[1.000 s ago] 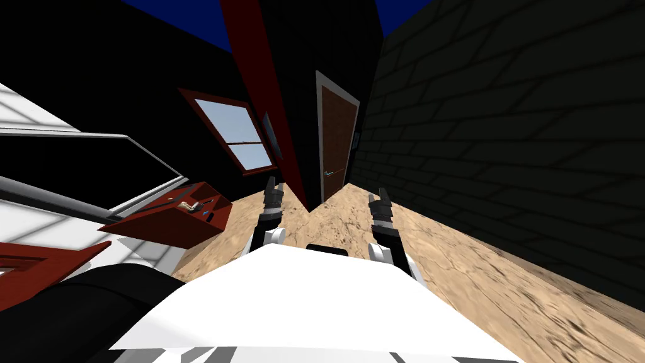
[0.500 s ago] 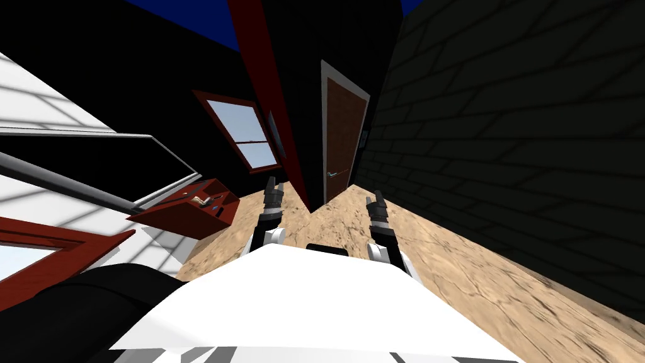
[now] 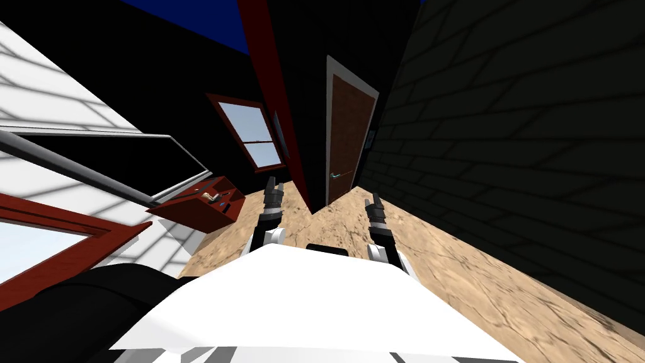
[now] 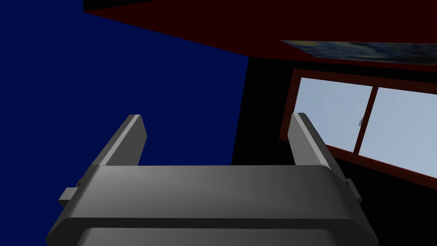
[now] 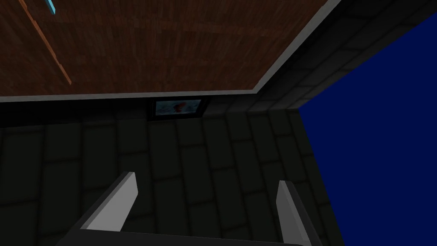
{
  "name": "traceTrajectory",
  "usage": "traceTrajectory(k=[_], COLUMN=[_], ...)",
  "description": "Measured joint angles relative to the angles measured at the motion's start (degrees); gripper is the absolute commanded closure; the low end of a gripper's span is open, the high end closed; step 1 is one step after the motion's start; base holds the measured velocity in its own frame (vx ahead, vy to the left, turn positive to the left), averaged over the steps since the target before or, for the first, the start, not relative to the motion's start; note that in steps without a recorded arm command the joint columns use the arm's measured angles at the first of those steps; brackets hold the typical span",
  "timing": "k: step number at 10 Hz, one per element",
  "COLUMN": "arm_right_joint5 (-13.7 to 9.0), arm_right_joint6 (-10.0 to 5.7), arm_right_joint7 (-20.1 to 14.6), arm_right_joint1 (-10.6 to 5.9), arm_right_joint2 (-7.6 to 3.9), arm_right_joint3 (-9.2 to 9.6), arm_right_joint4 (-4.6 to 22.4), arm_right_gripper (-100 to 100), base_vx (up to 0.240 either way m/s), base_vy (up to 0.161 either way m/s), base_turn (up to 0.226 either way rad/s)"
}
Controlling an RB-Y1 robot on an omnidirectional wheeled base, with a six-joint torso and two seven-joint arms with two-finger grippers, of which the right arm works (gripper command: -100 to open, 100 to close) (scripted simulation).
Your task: Pull the door open
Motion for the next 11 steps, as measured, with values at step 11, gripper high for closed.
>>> traceTrajectory(k=[11], arm_right_joint5=[0.0], arm_right_joint6=[-4.60], arm_right_joint7=[-2.3], arm_right_joint1=[-3.95], arm_right_joint2=[-2.98], arm_right_joint3=[-1.67], arm_right_joint4=[13.2], arm_right_gripper=[-100], base_vx=[0.089], base_vy=[-0.054], base_turn=[0.148])
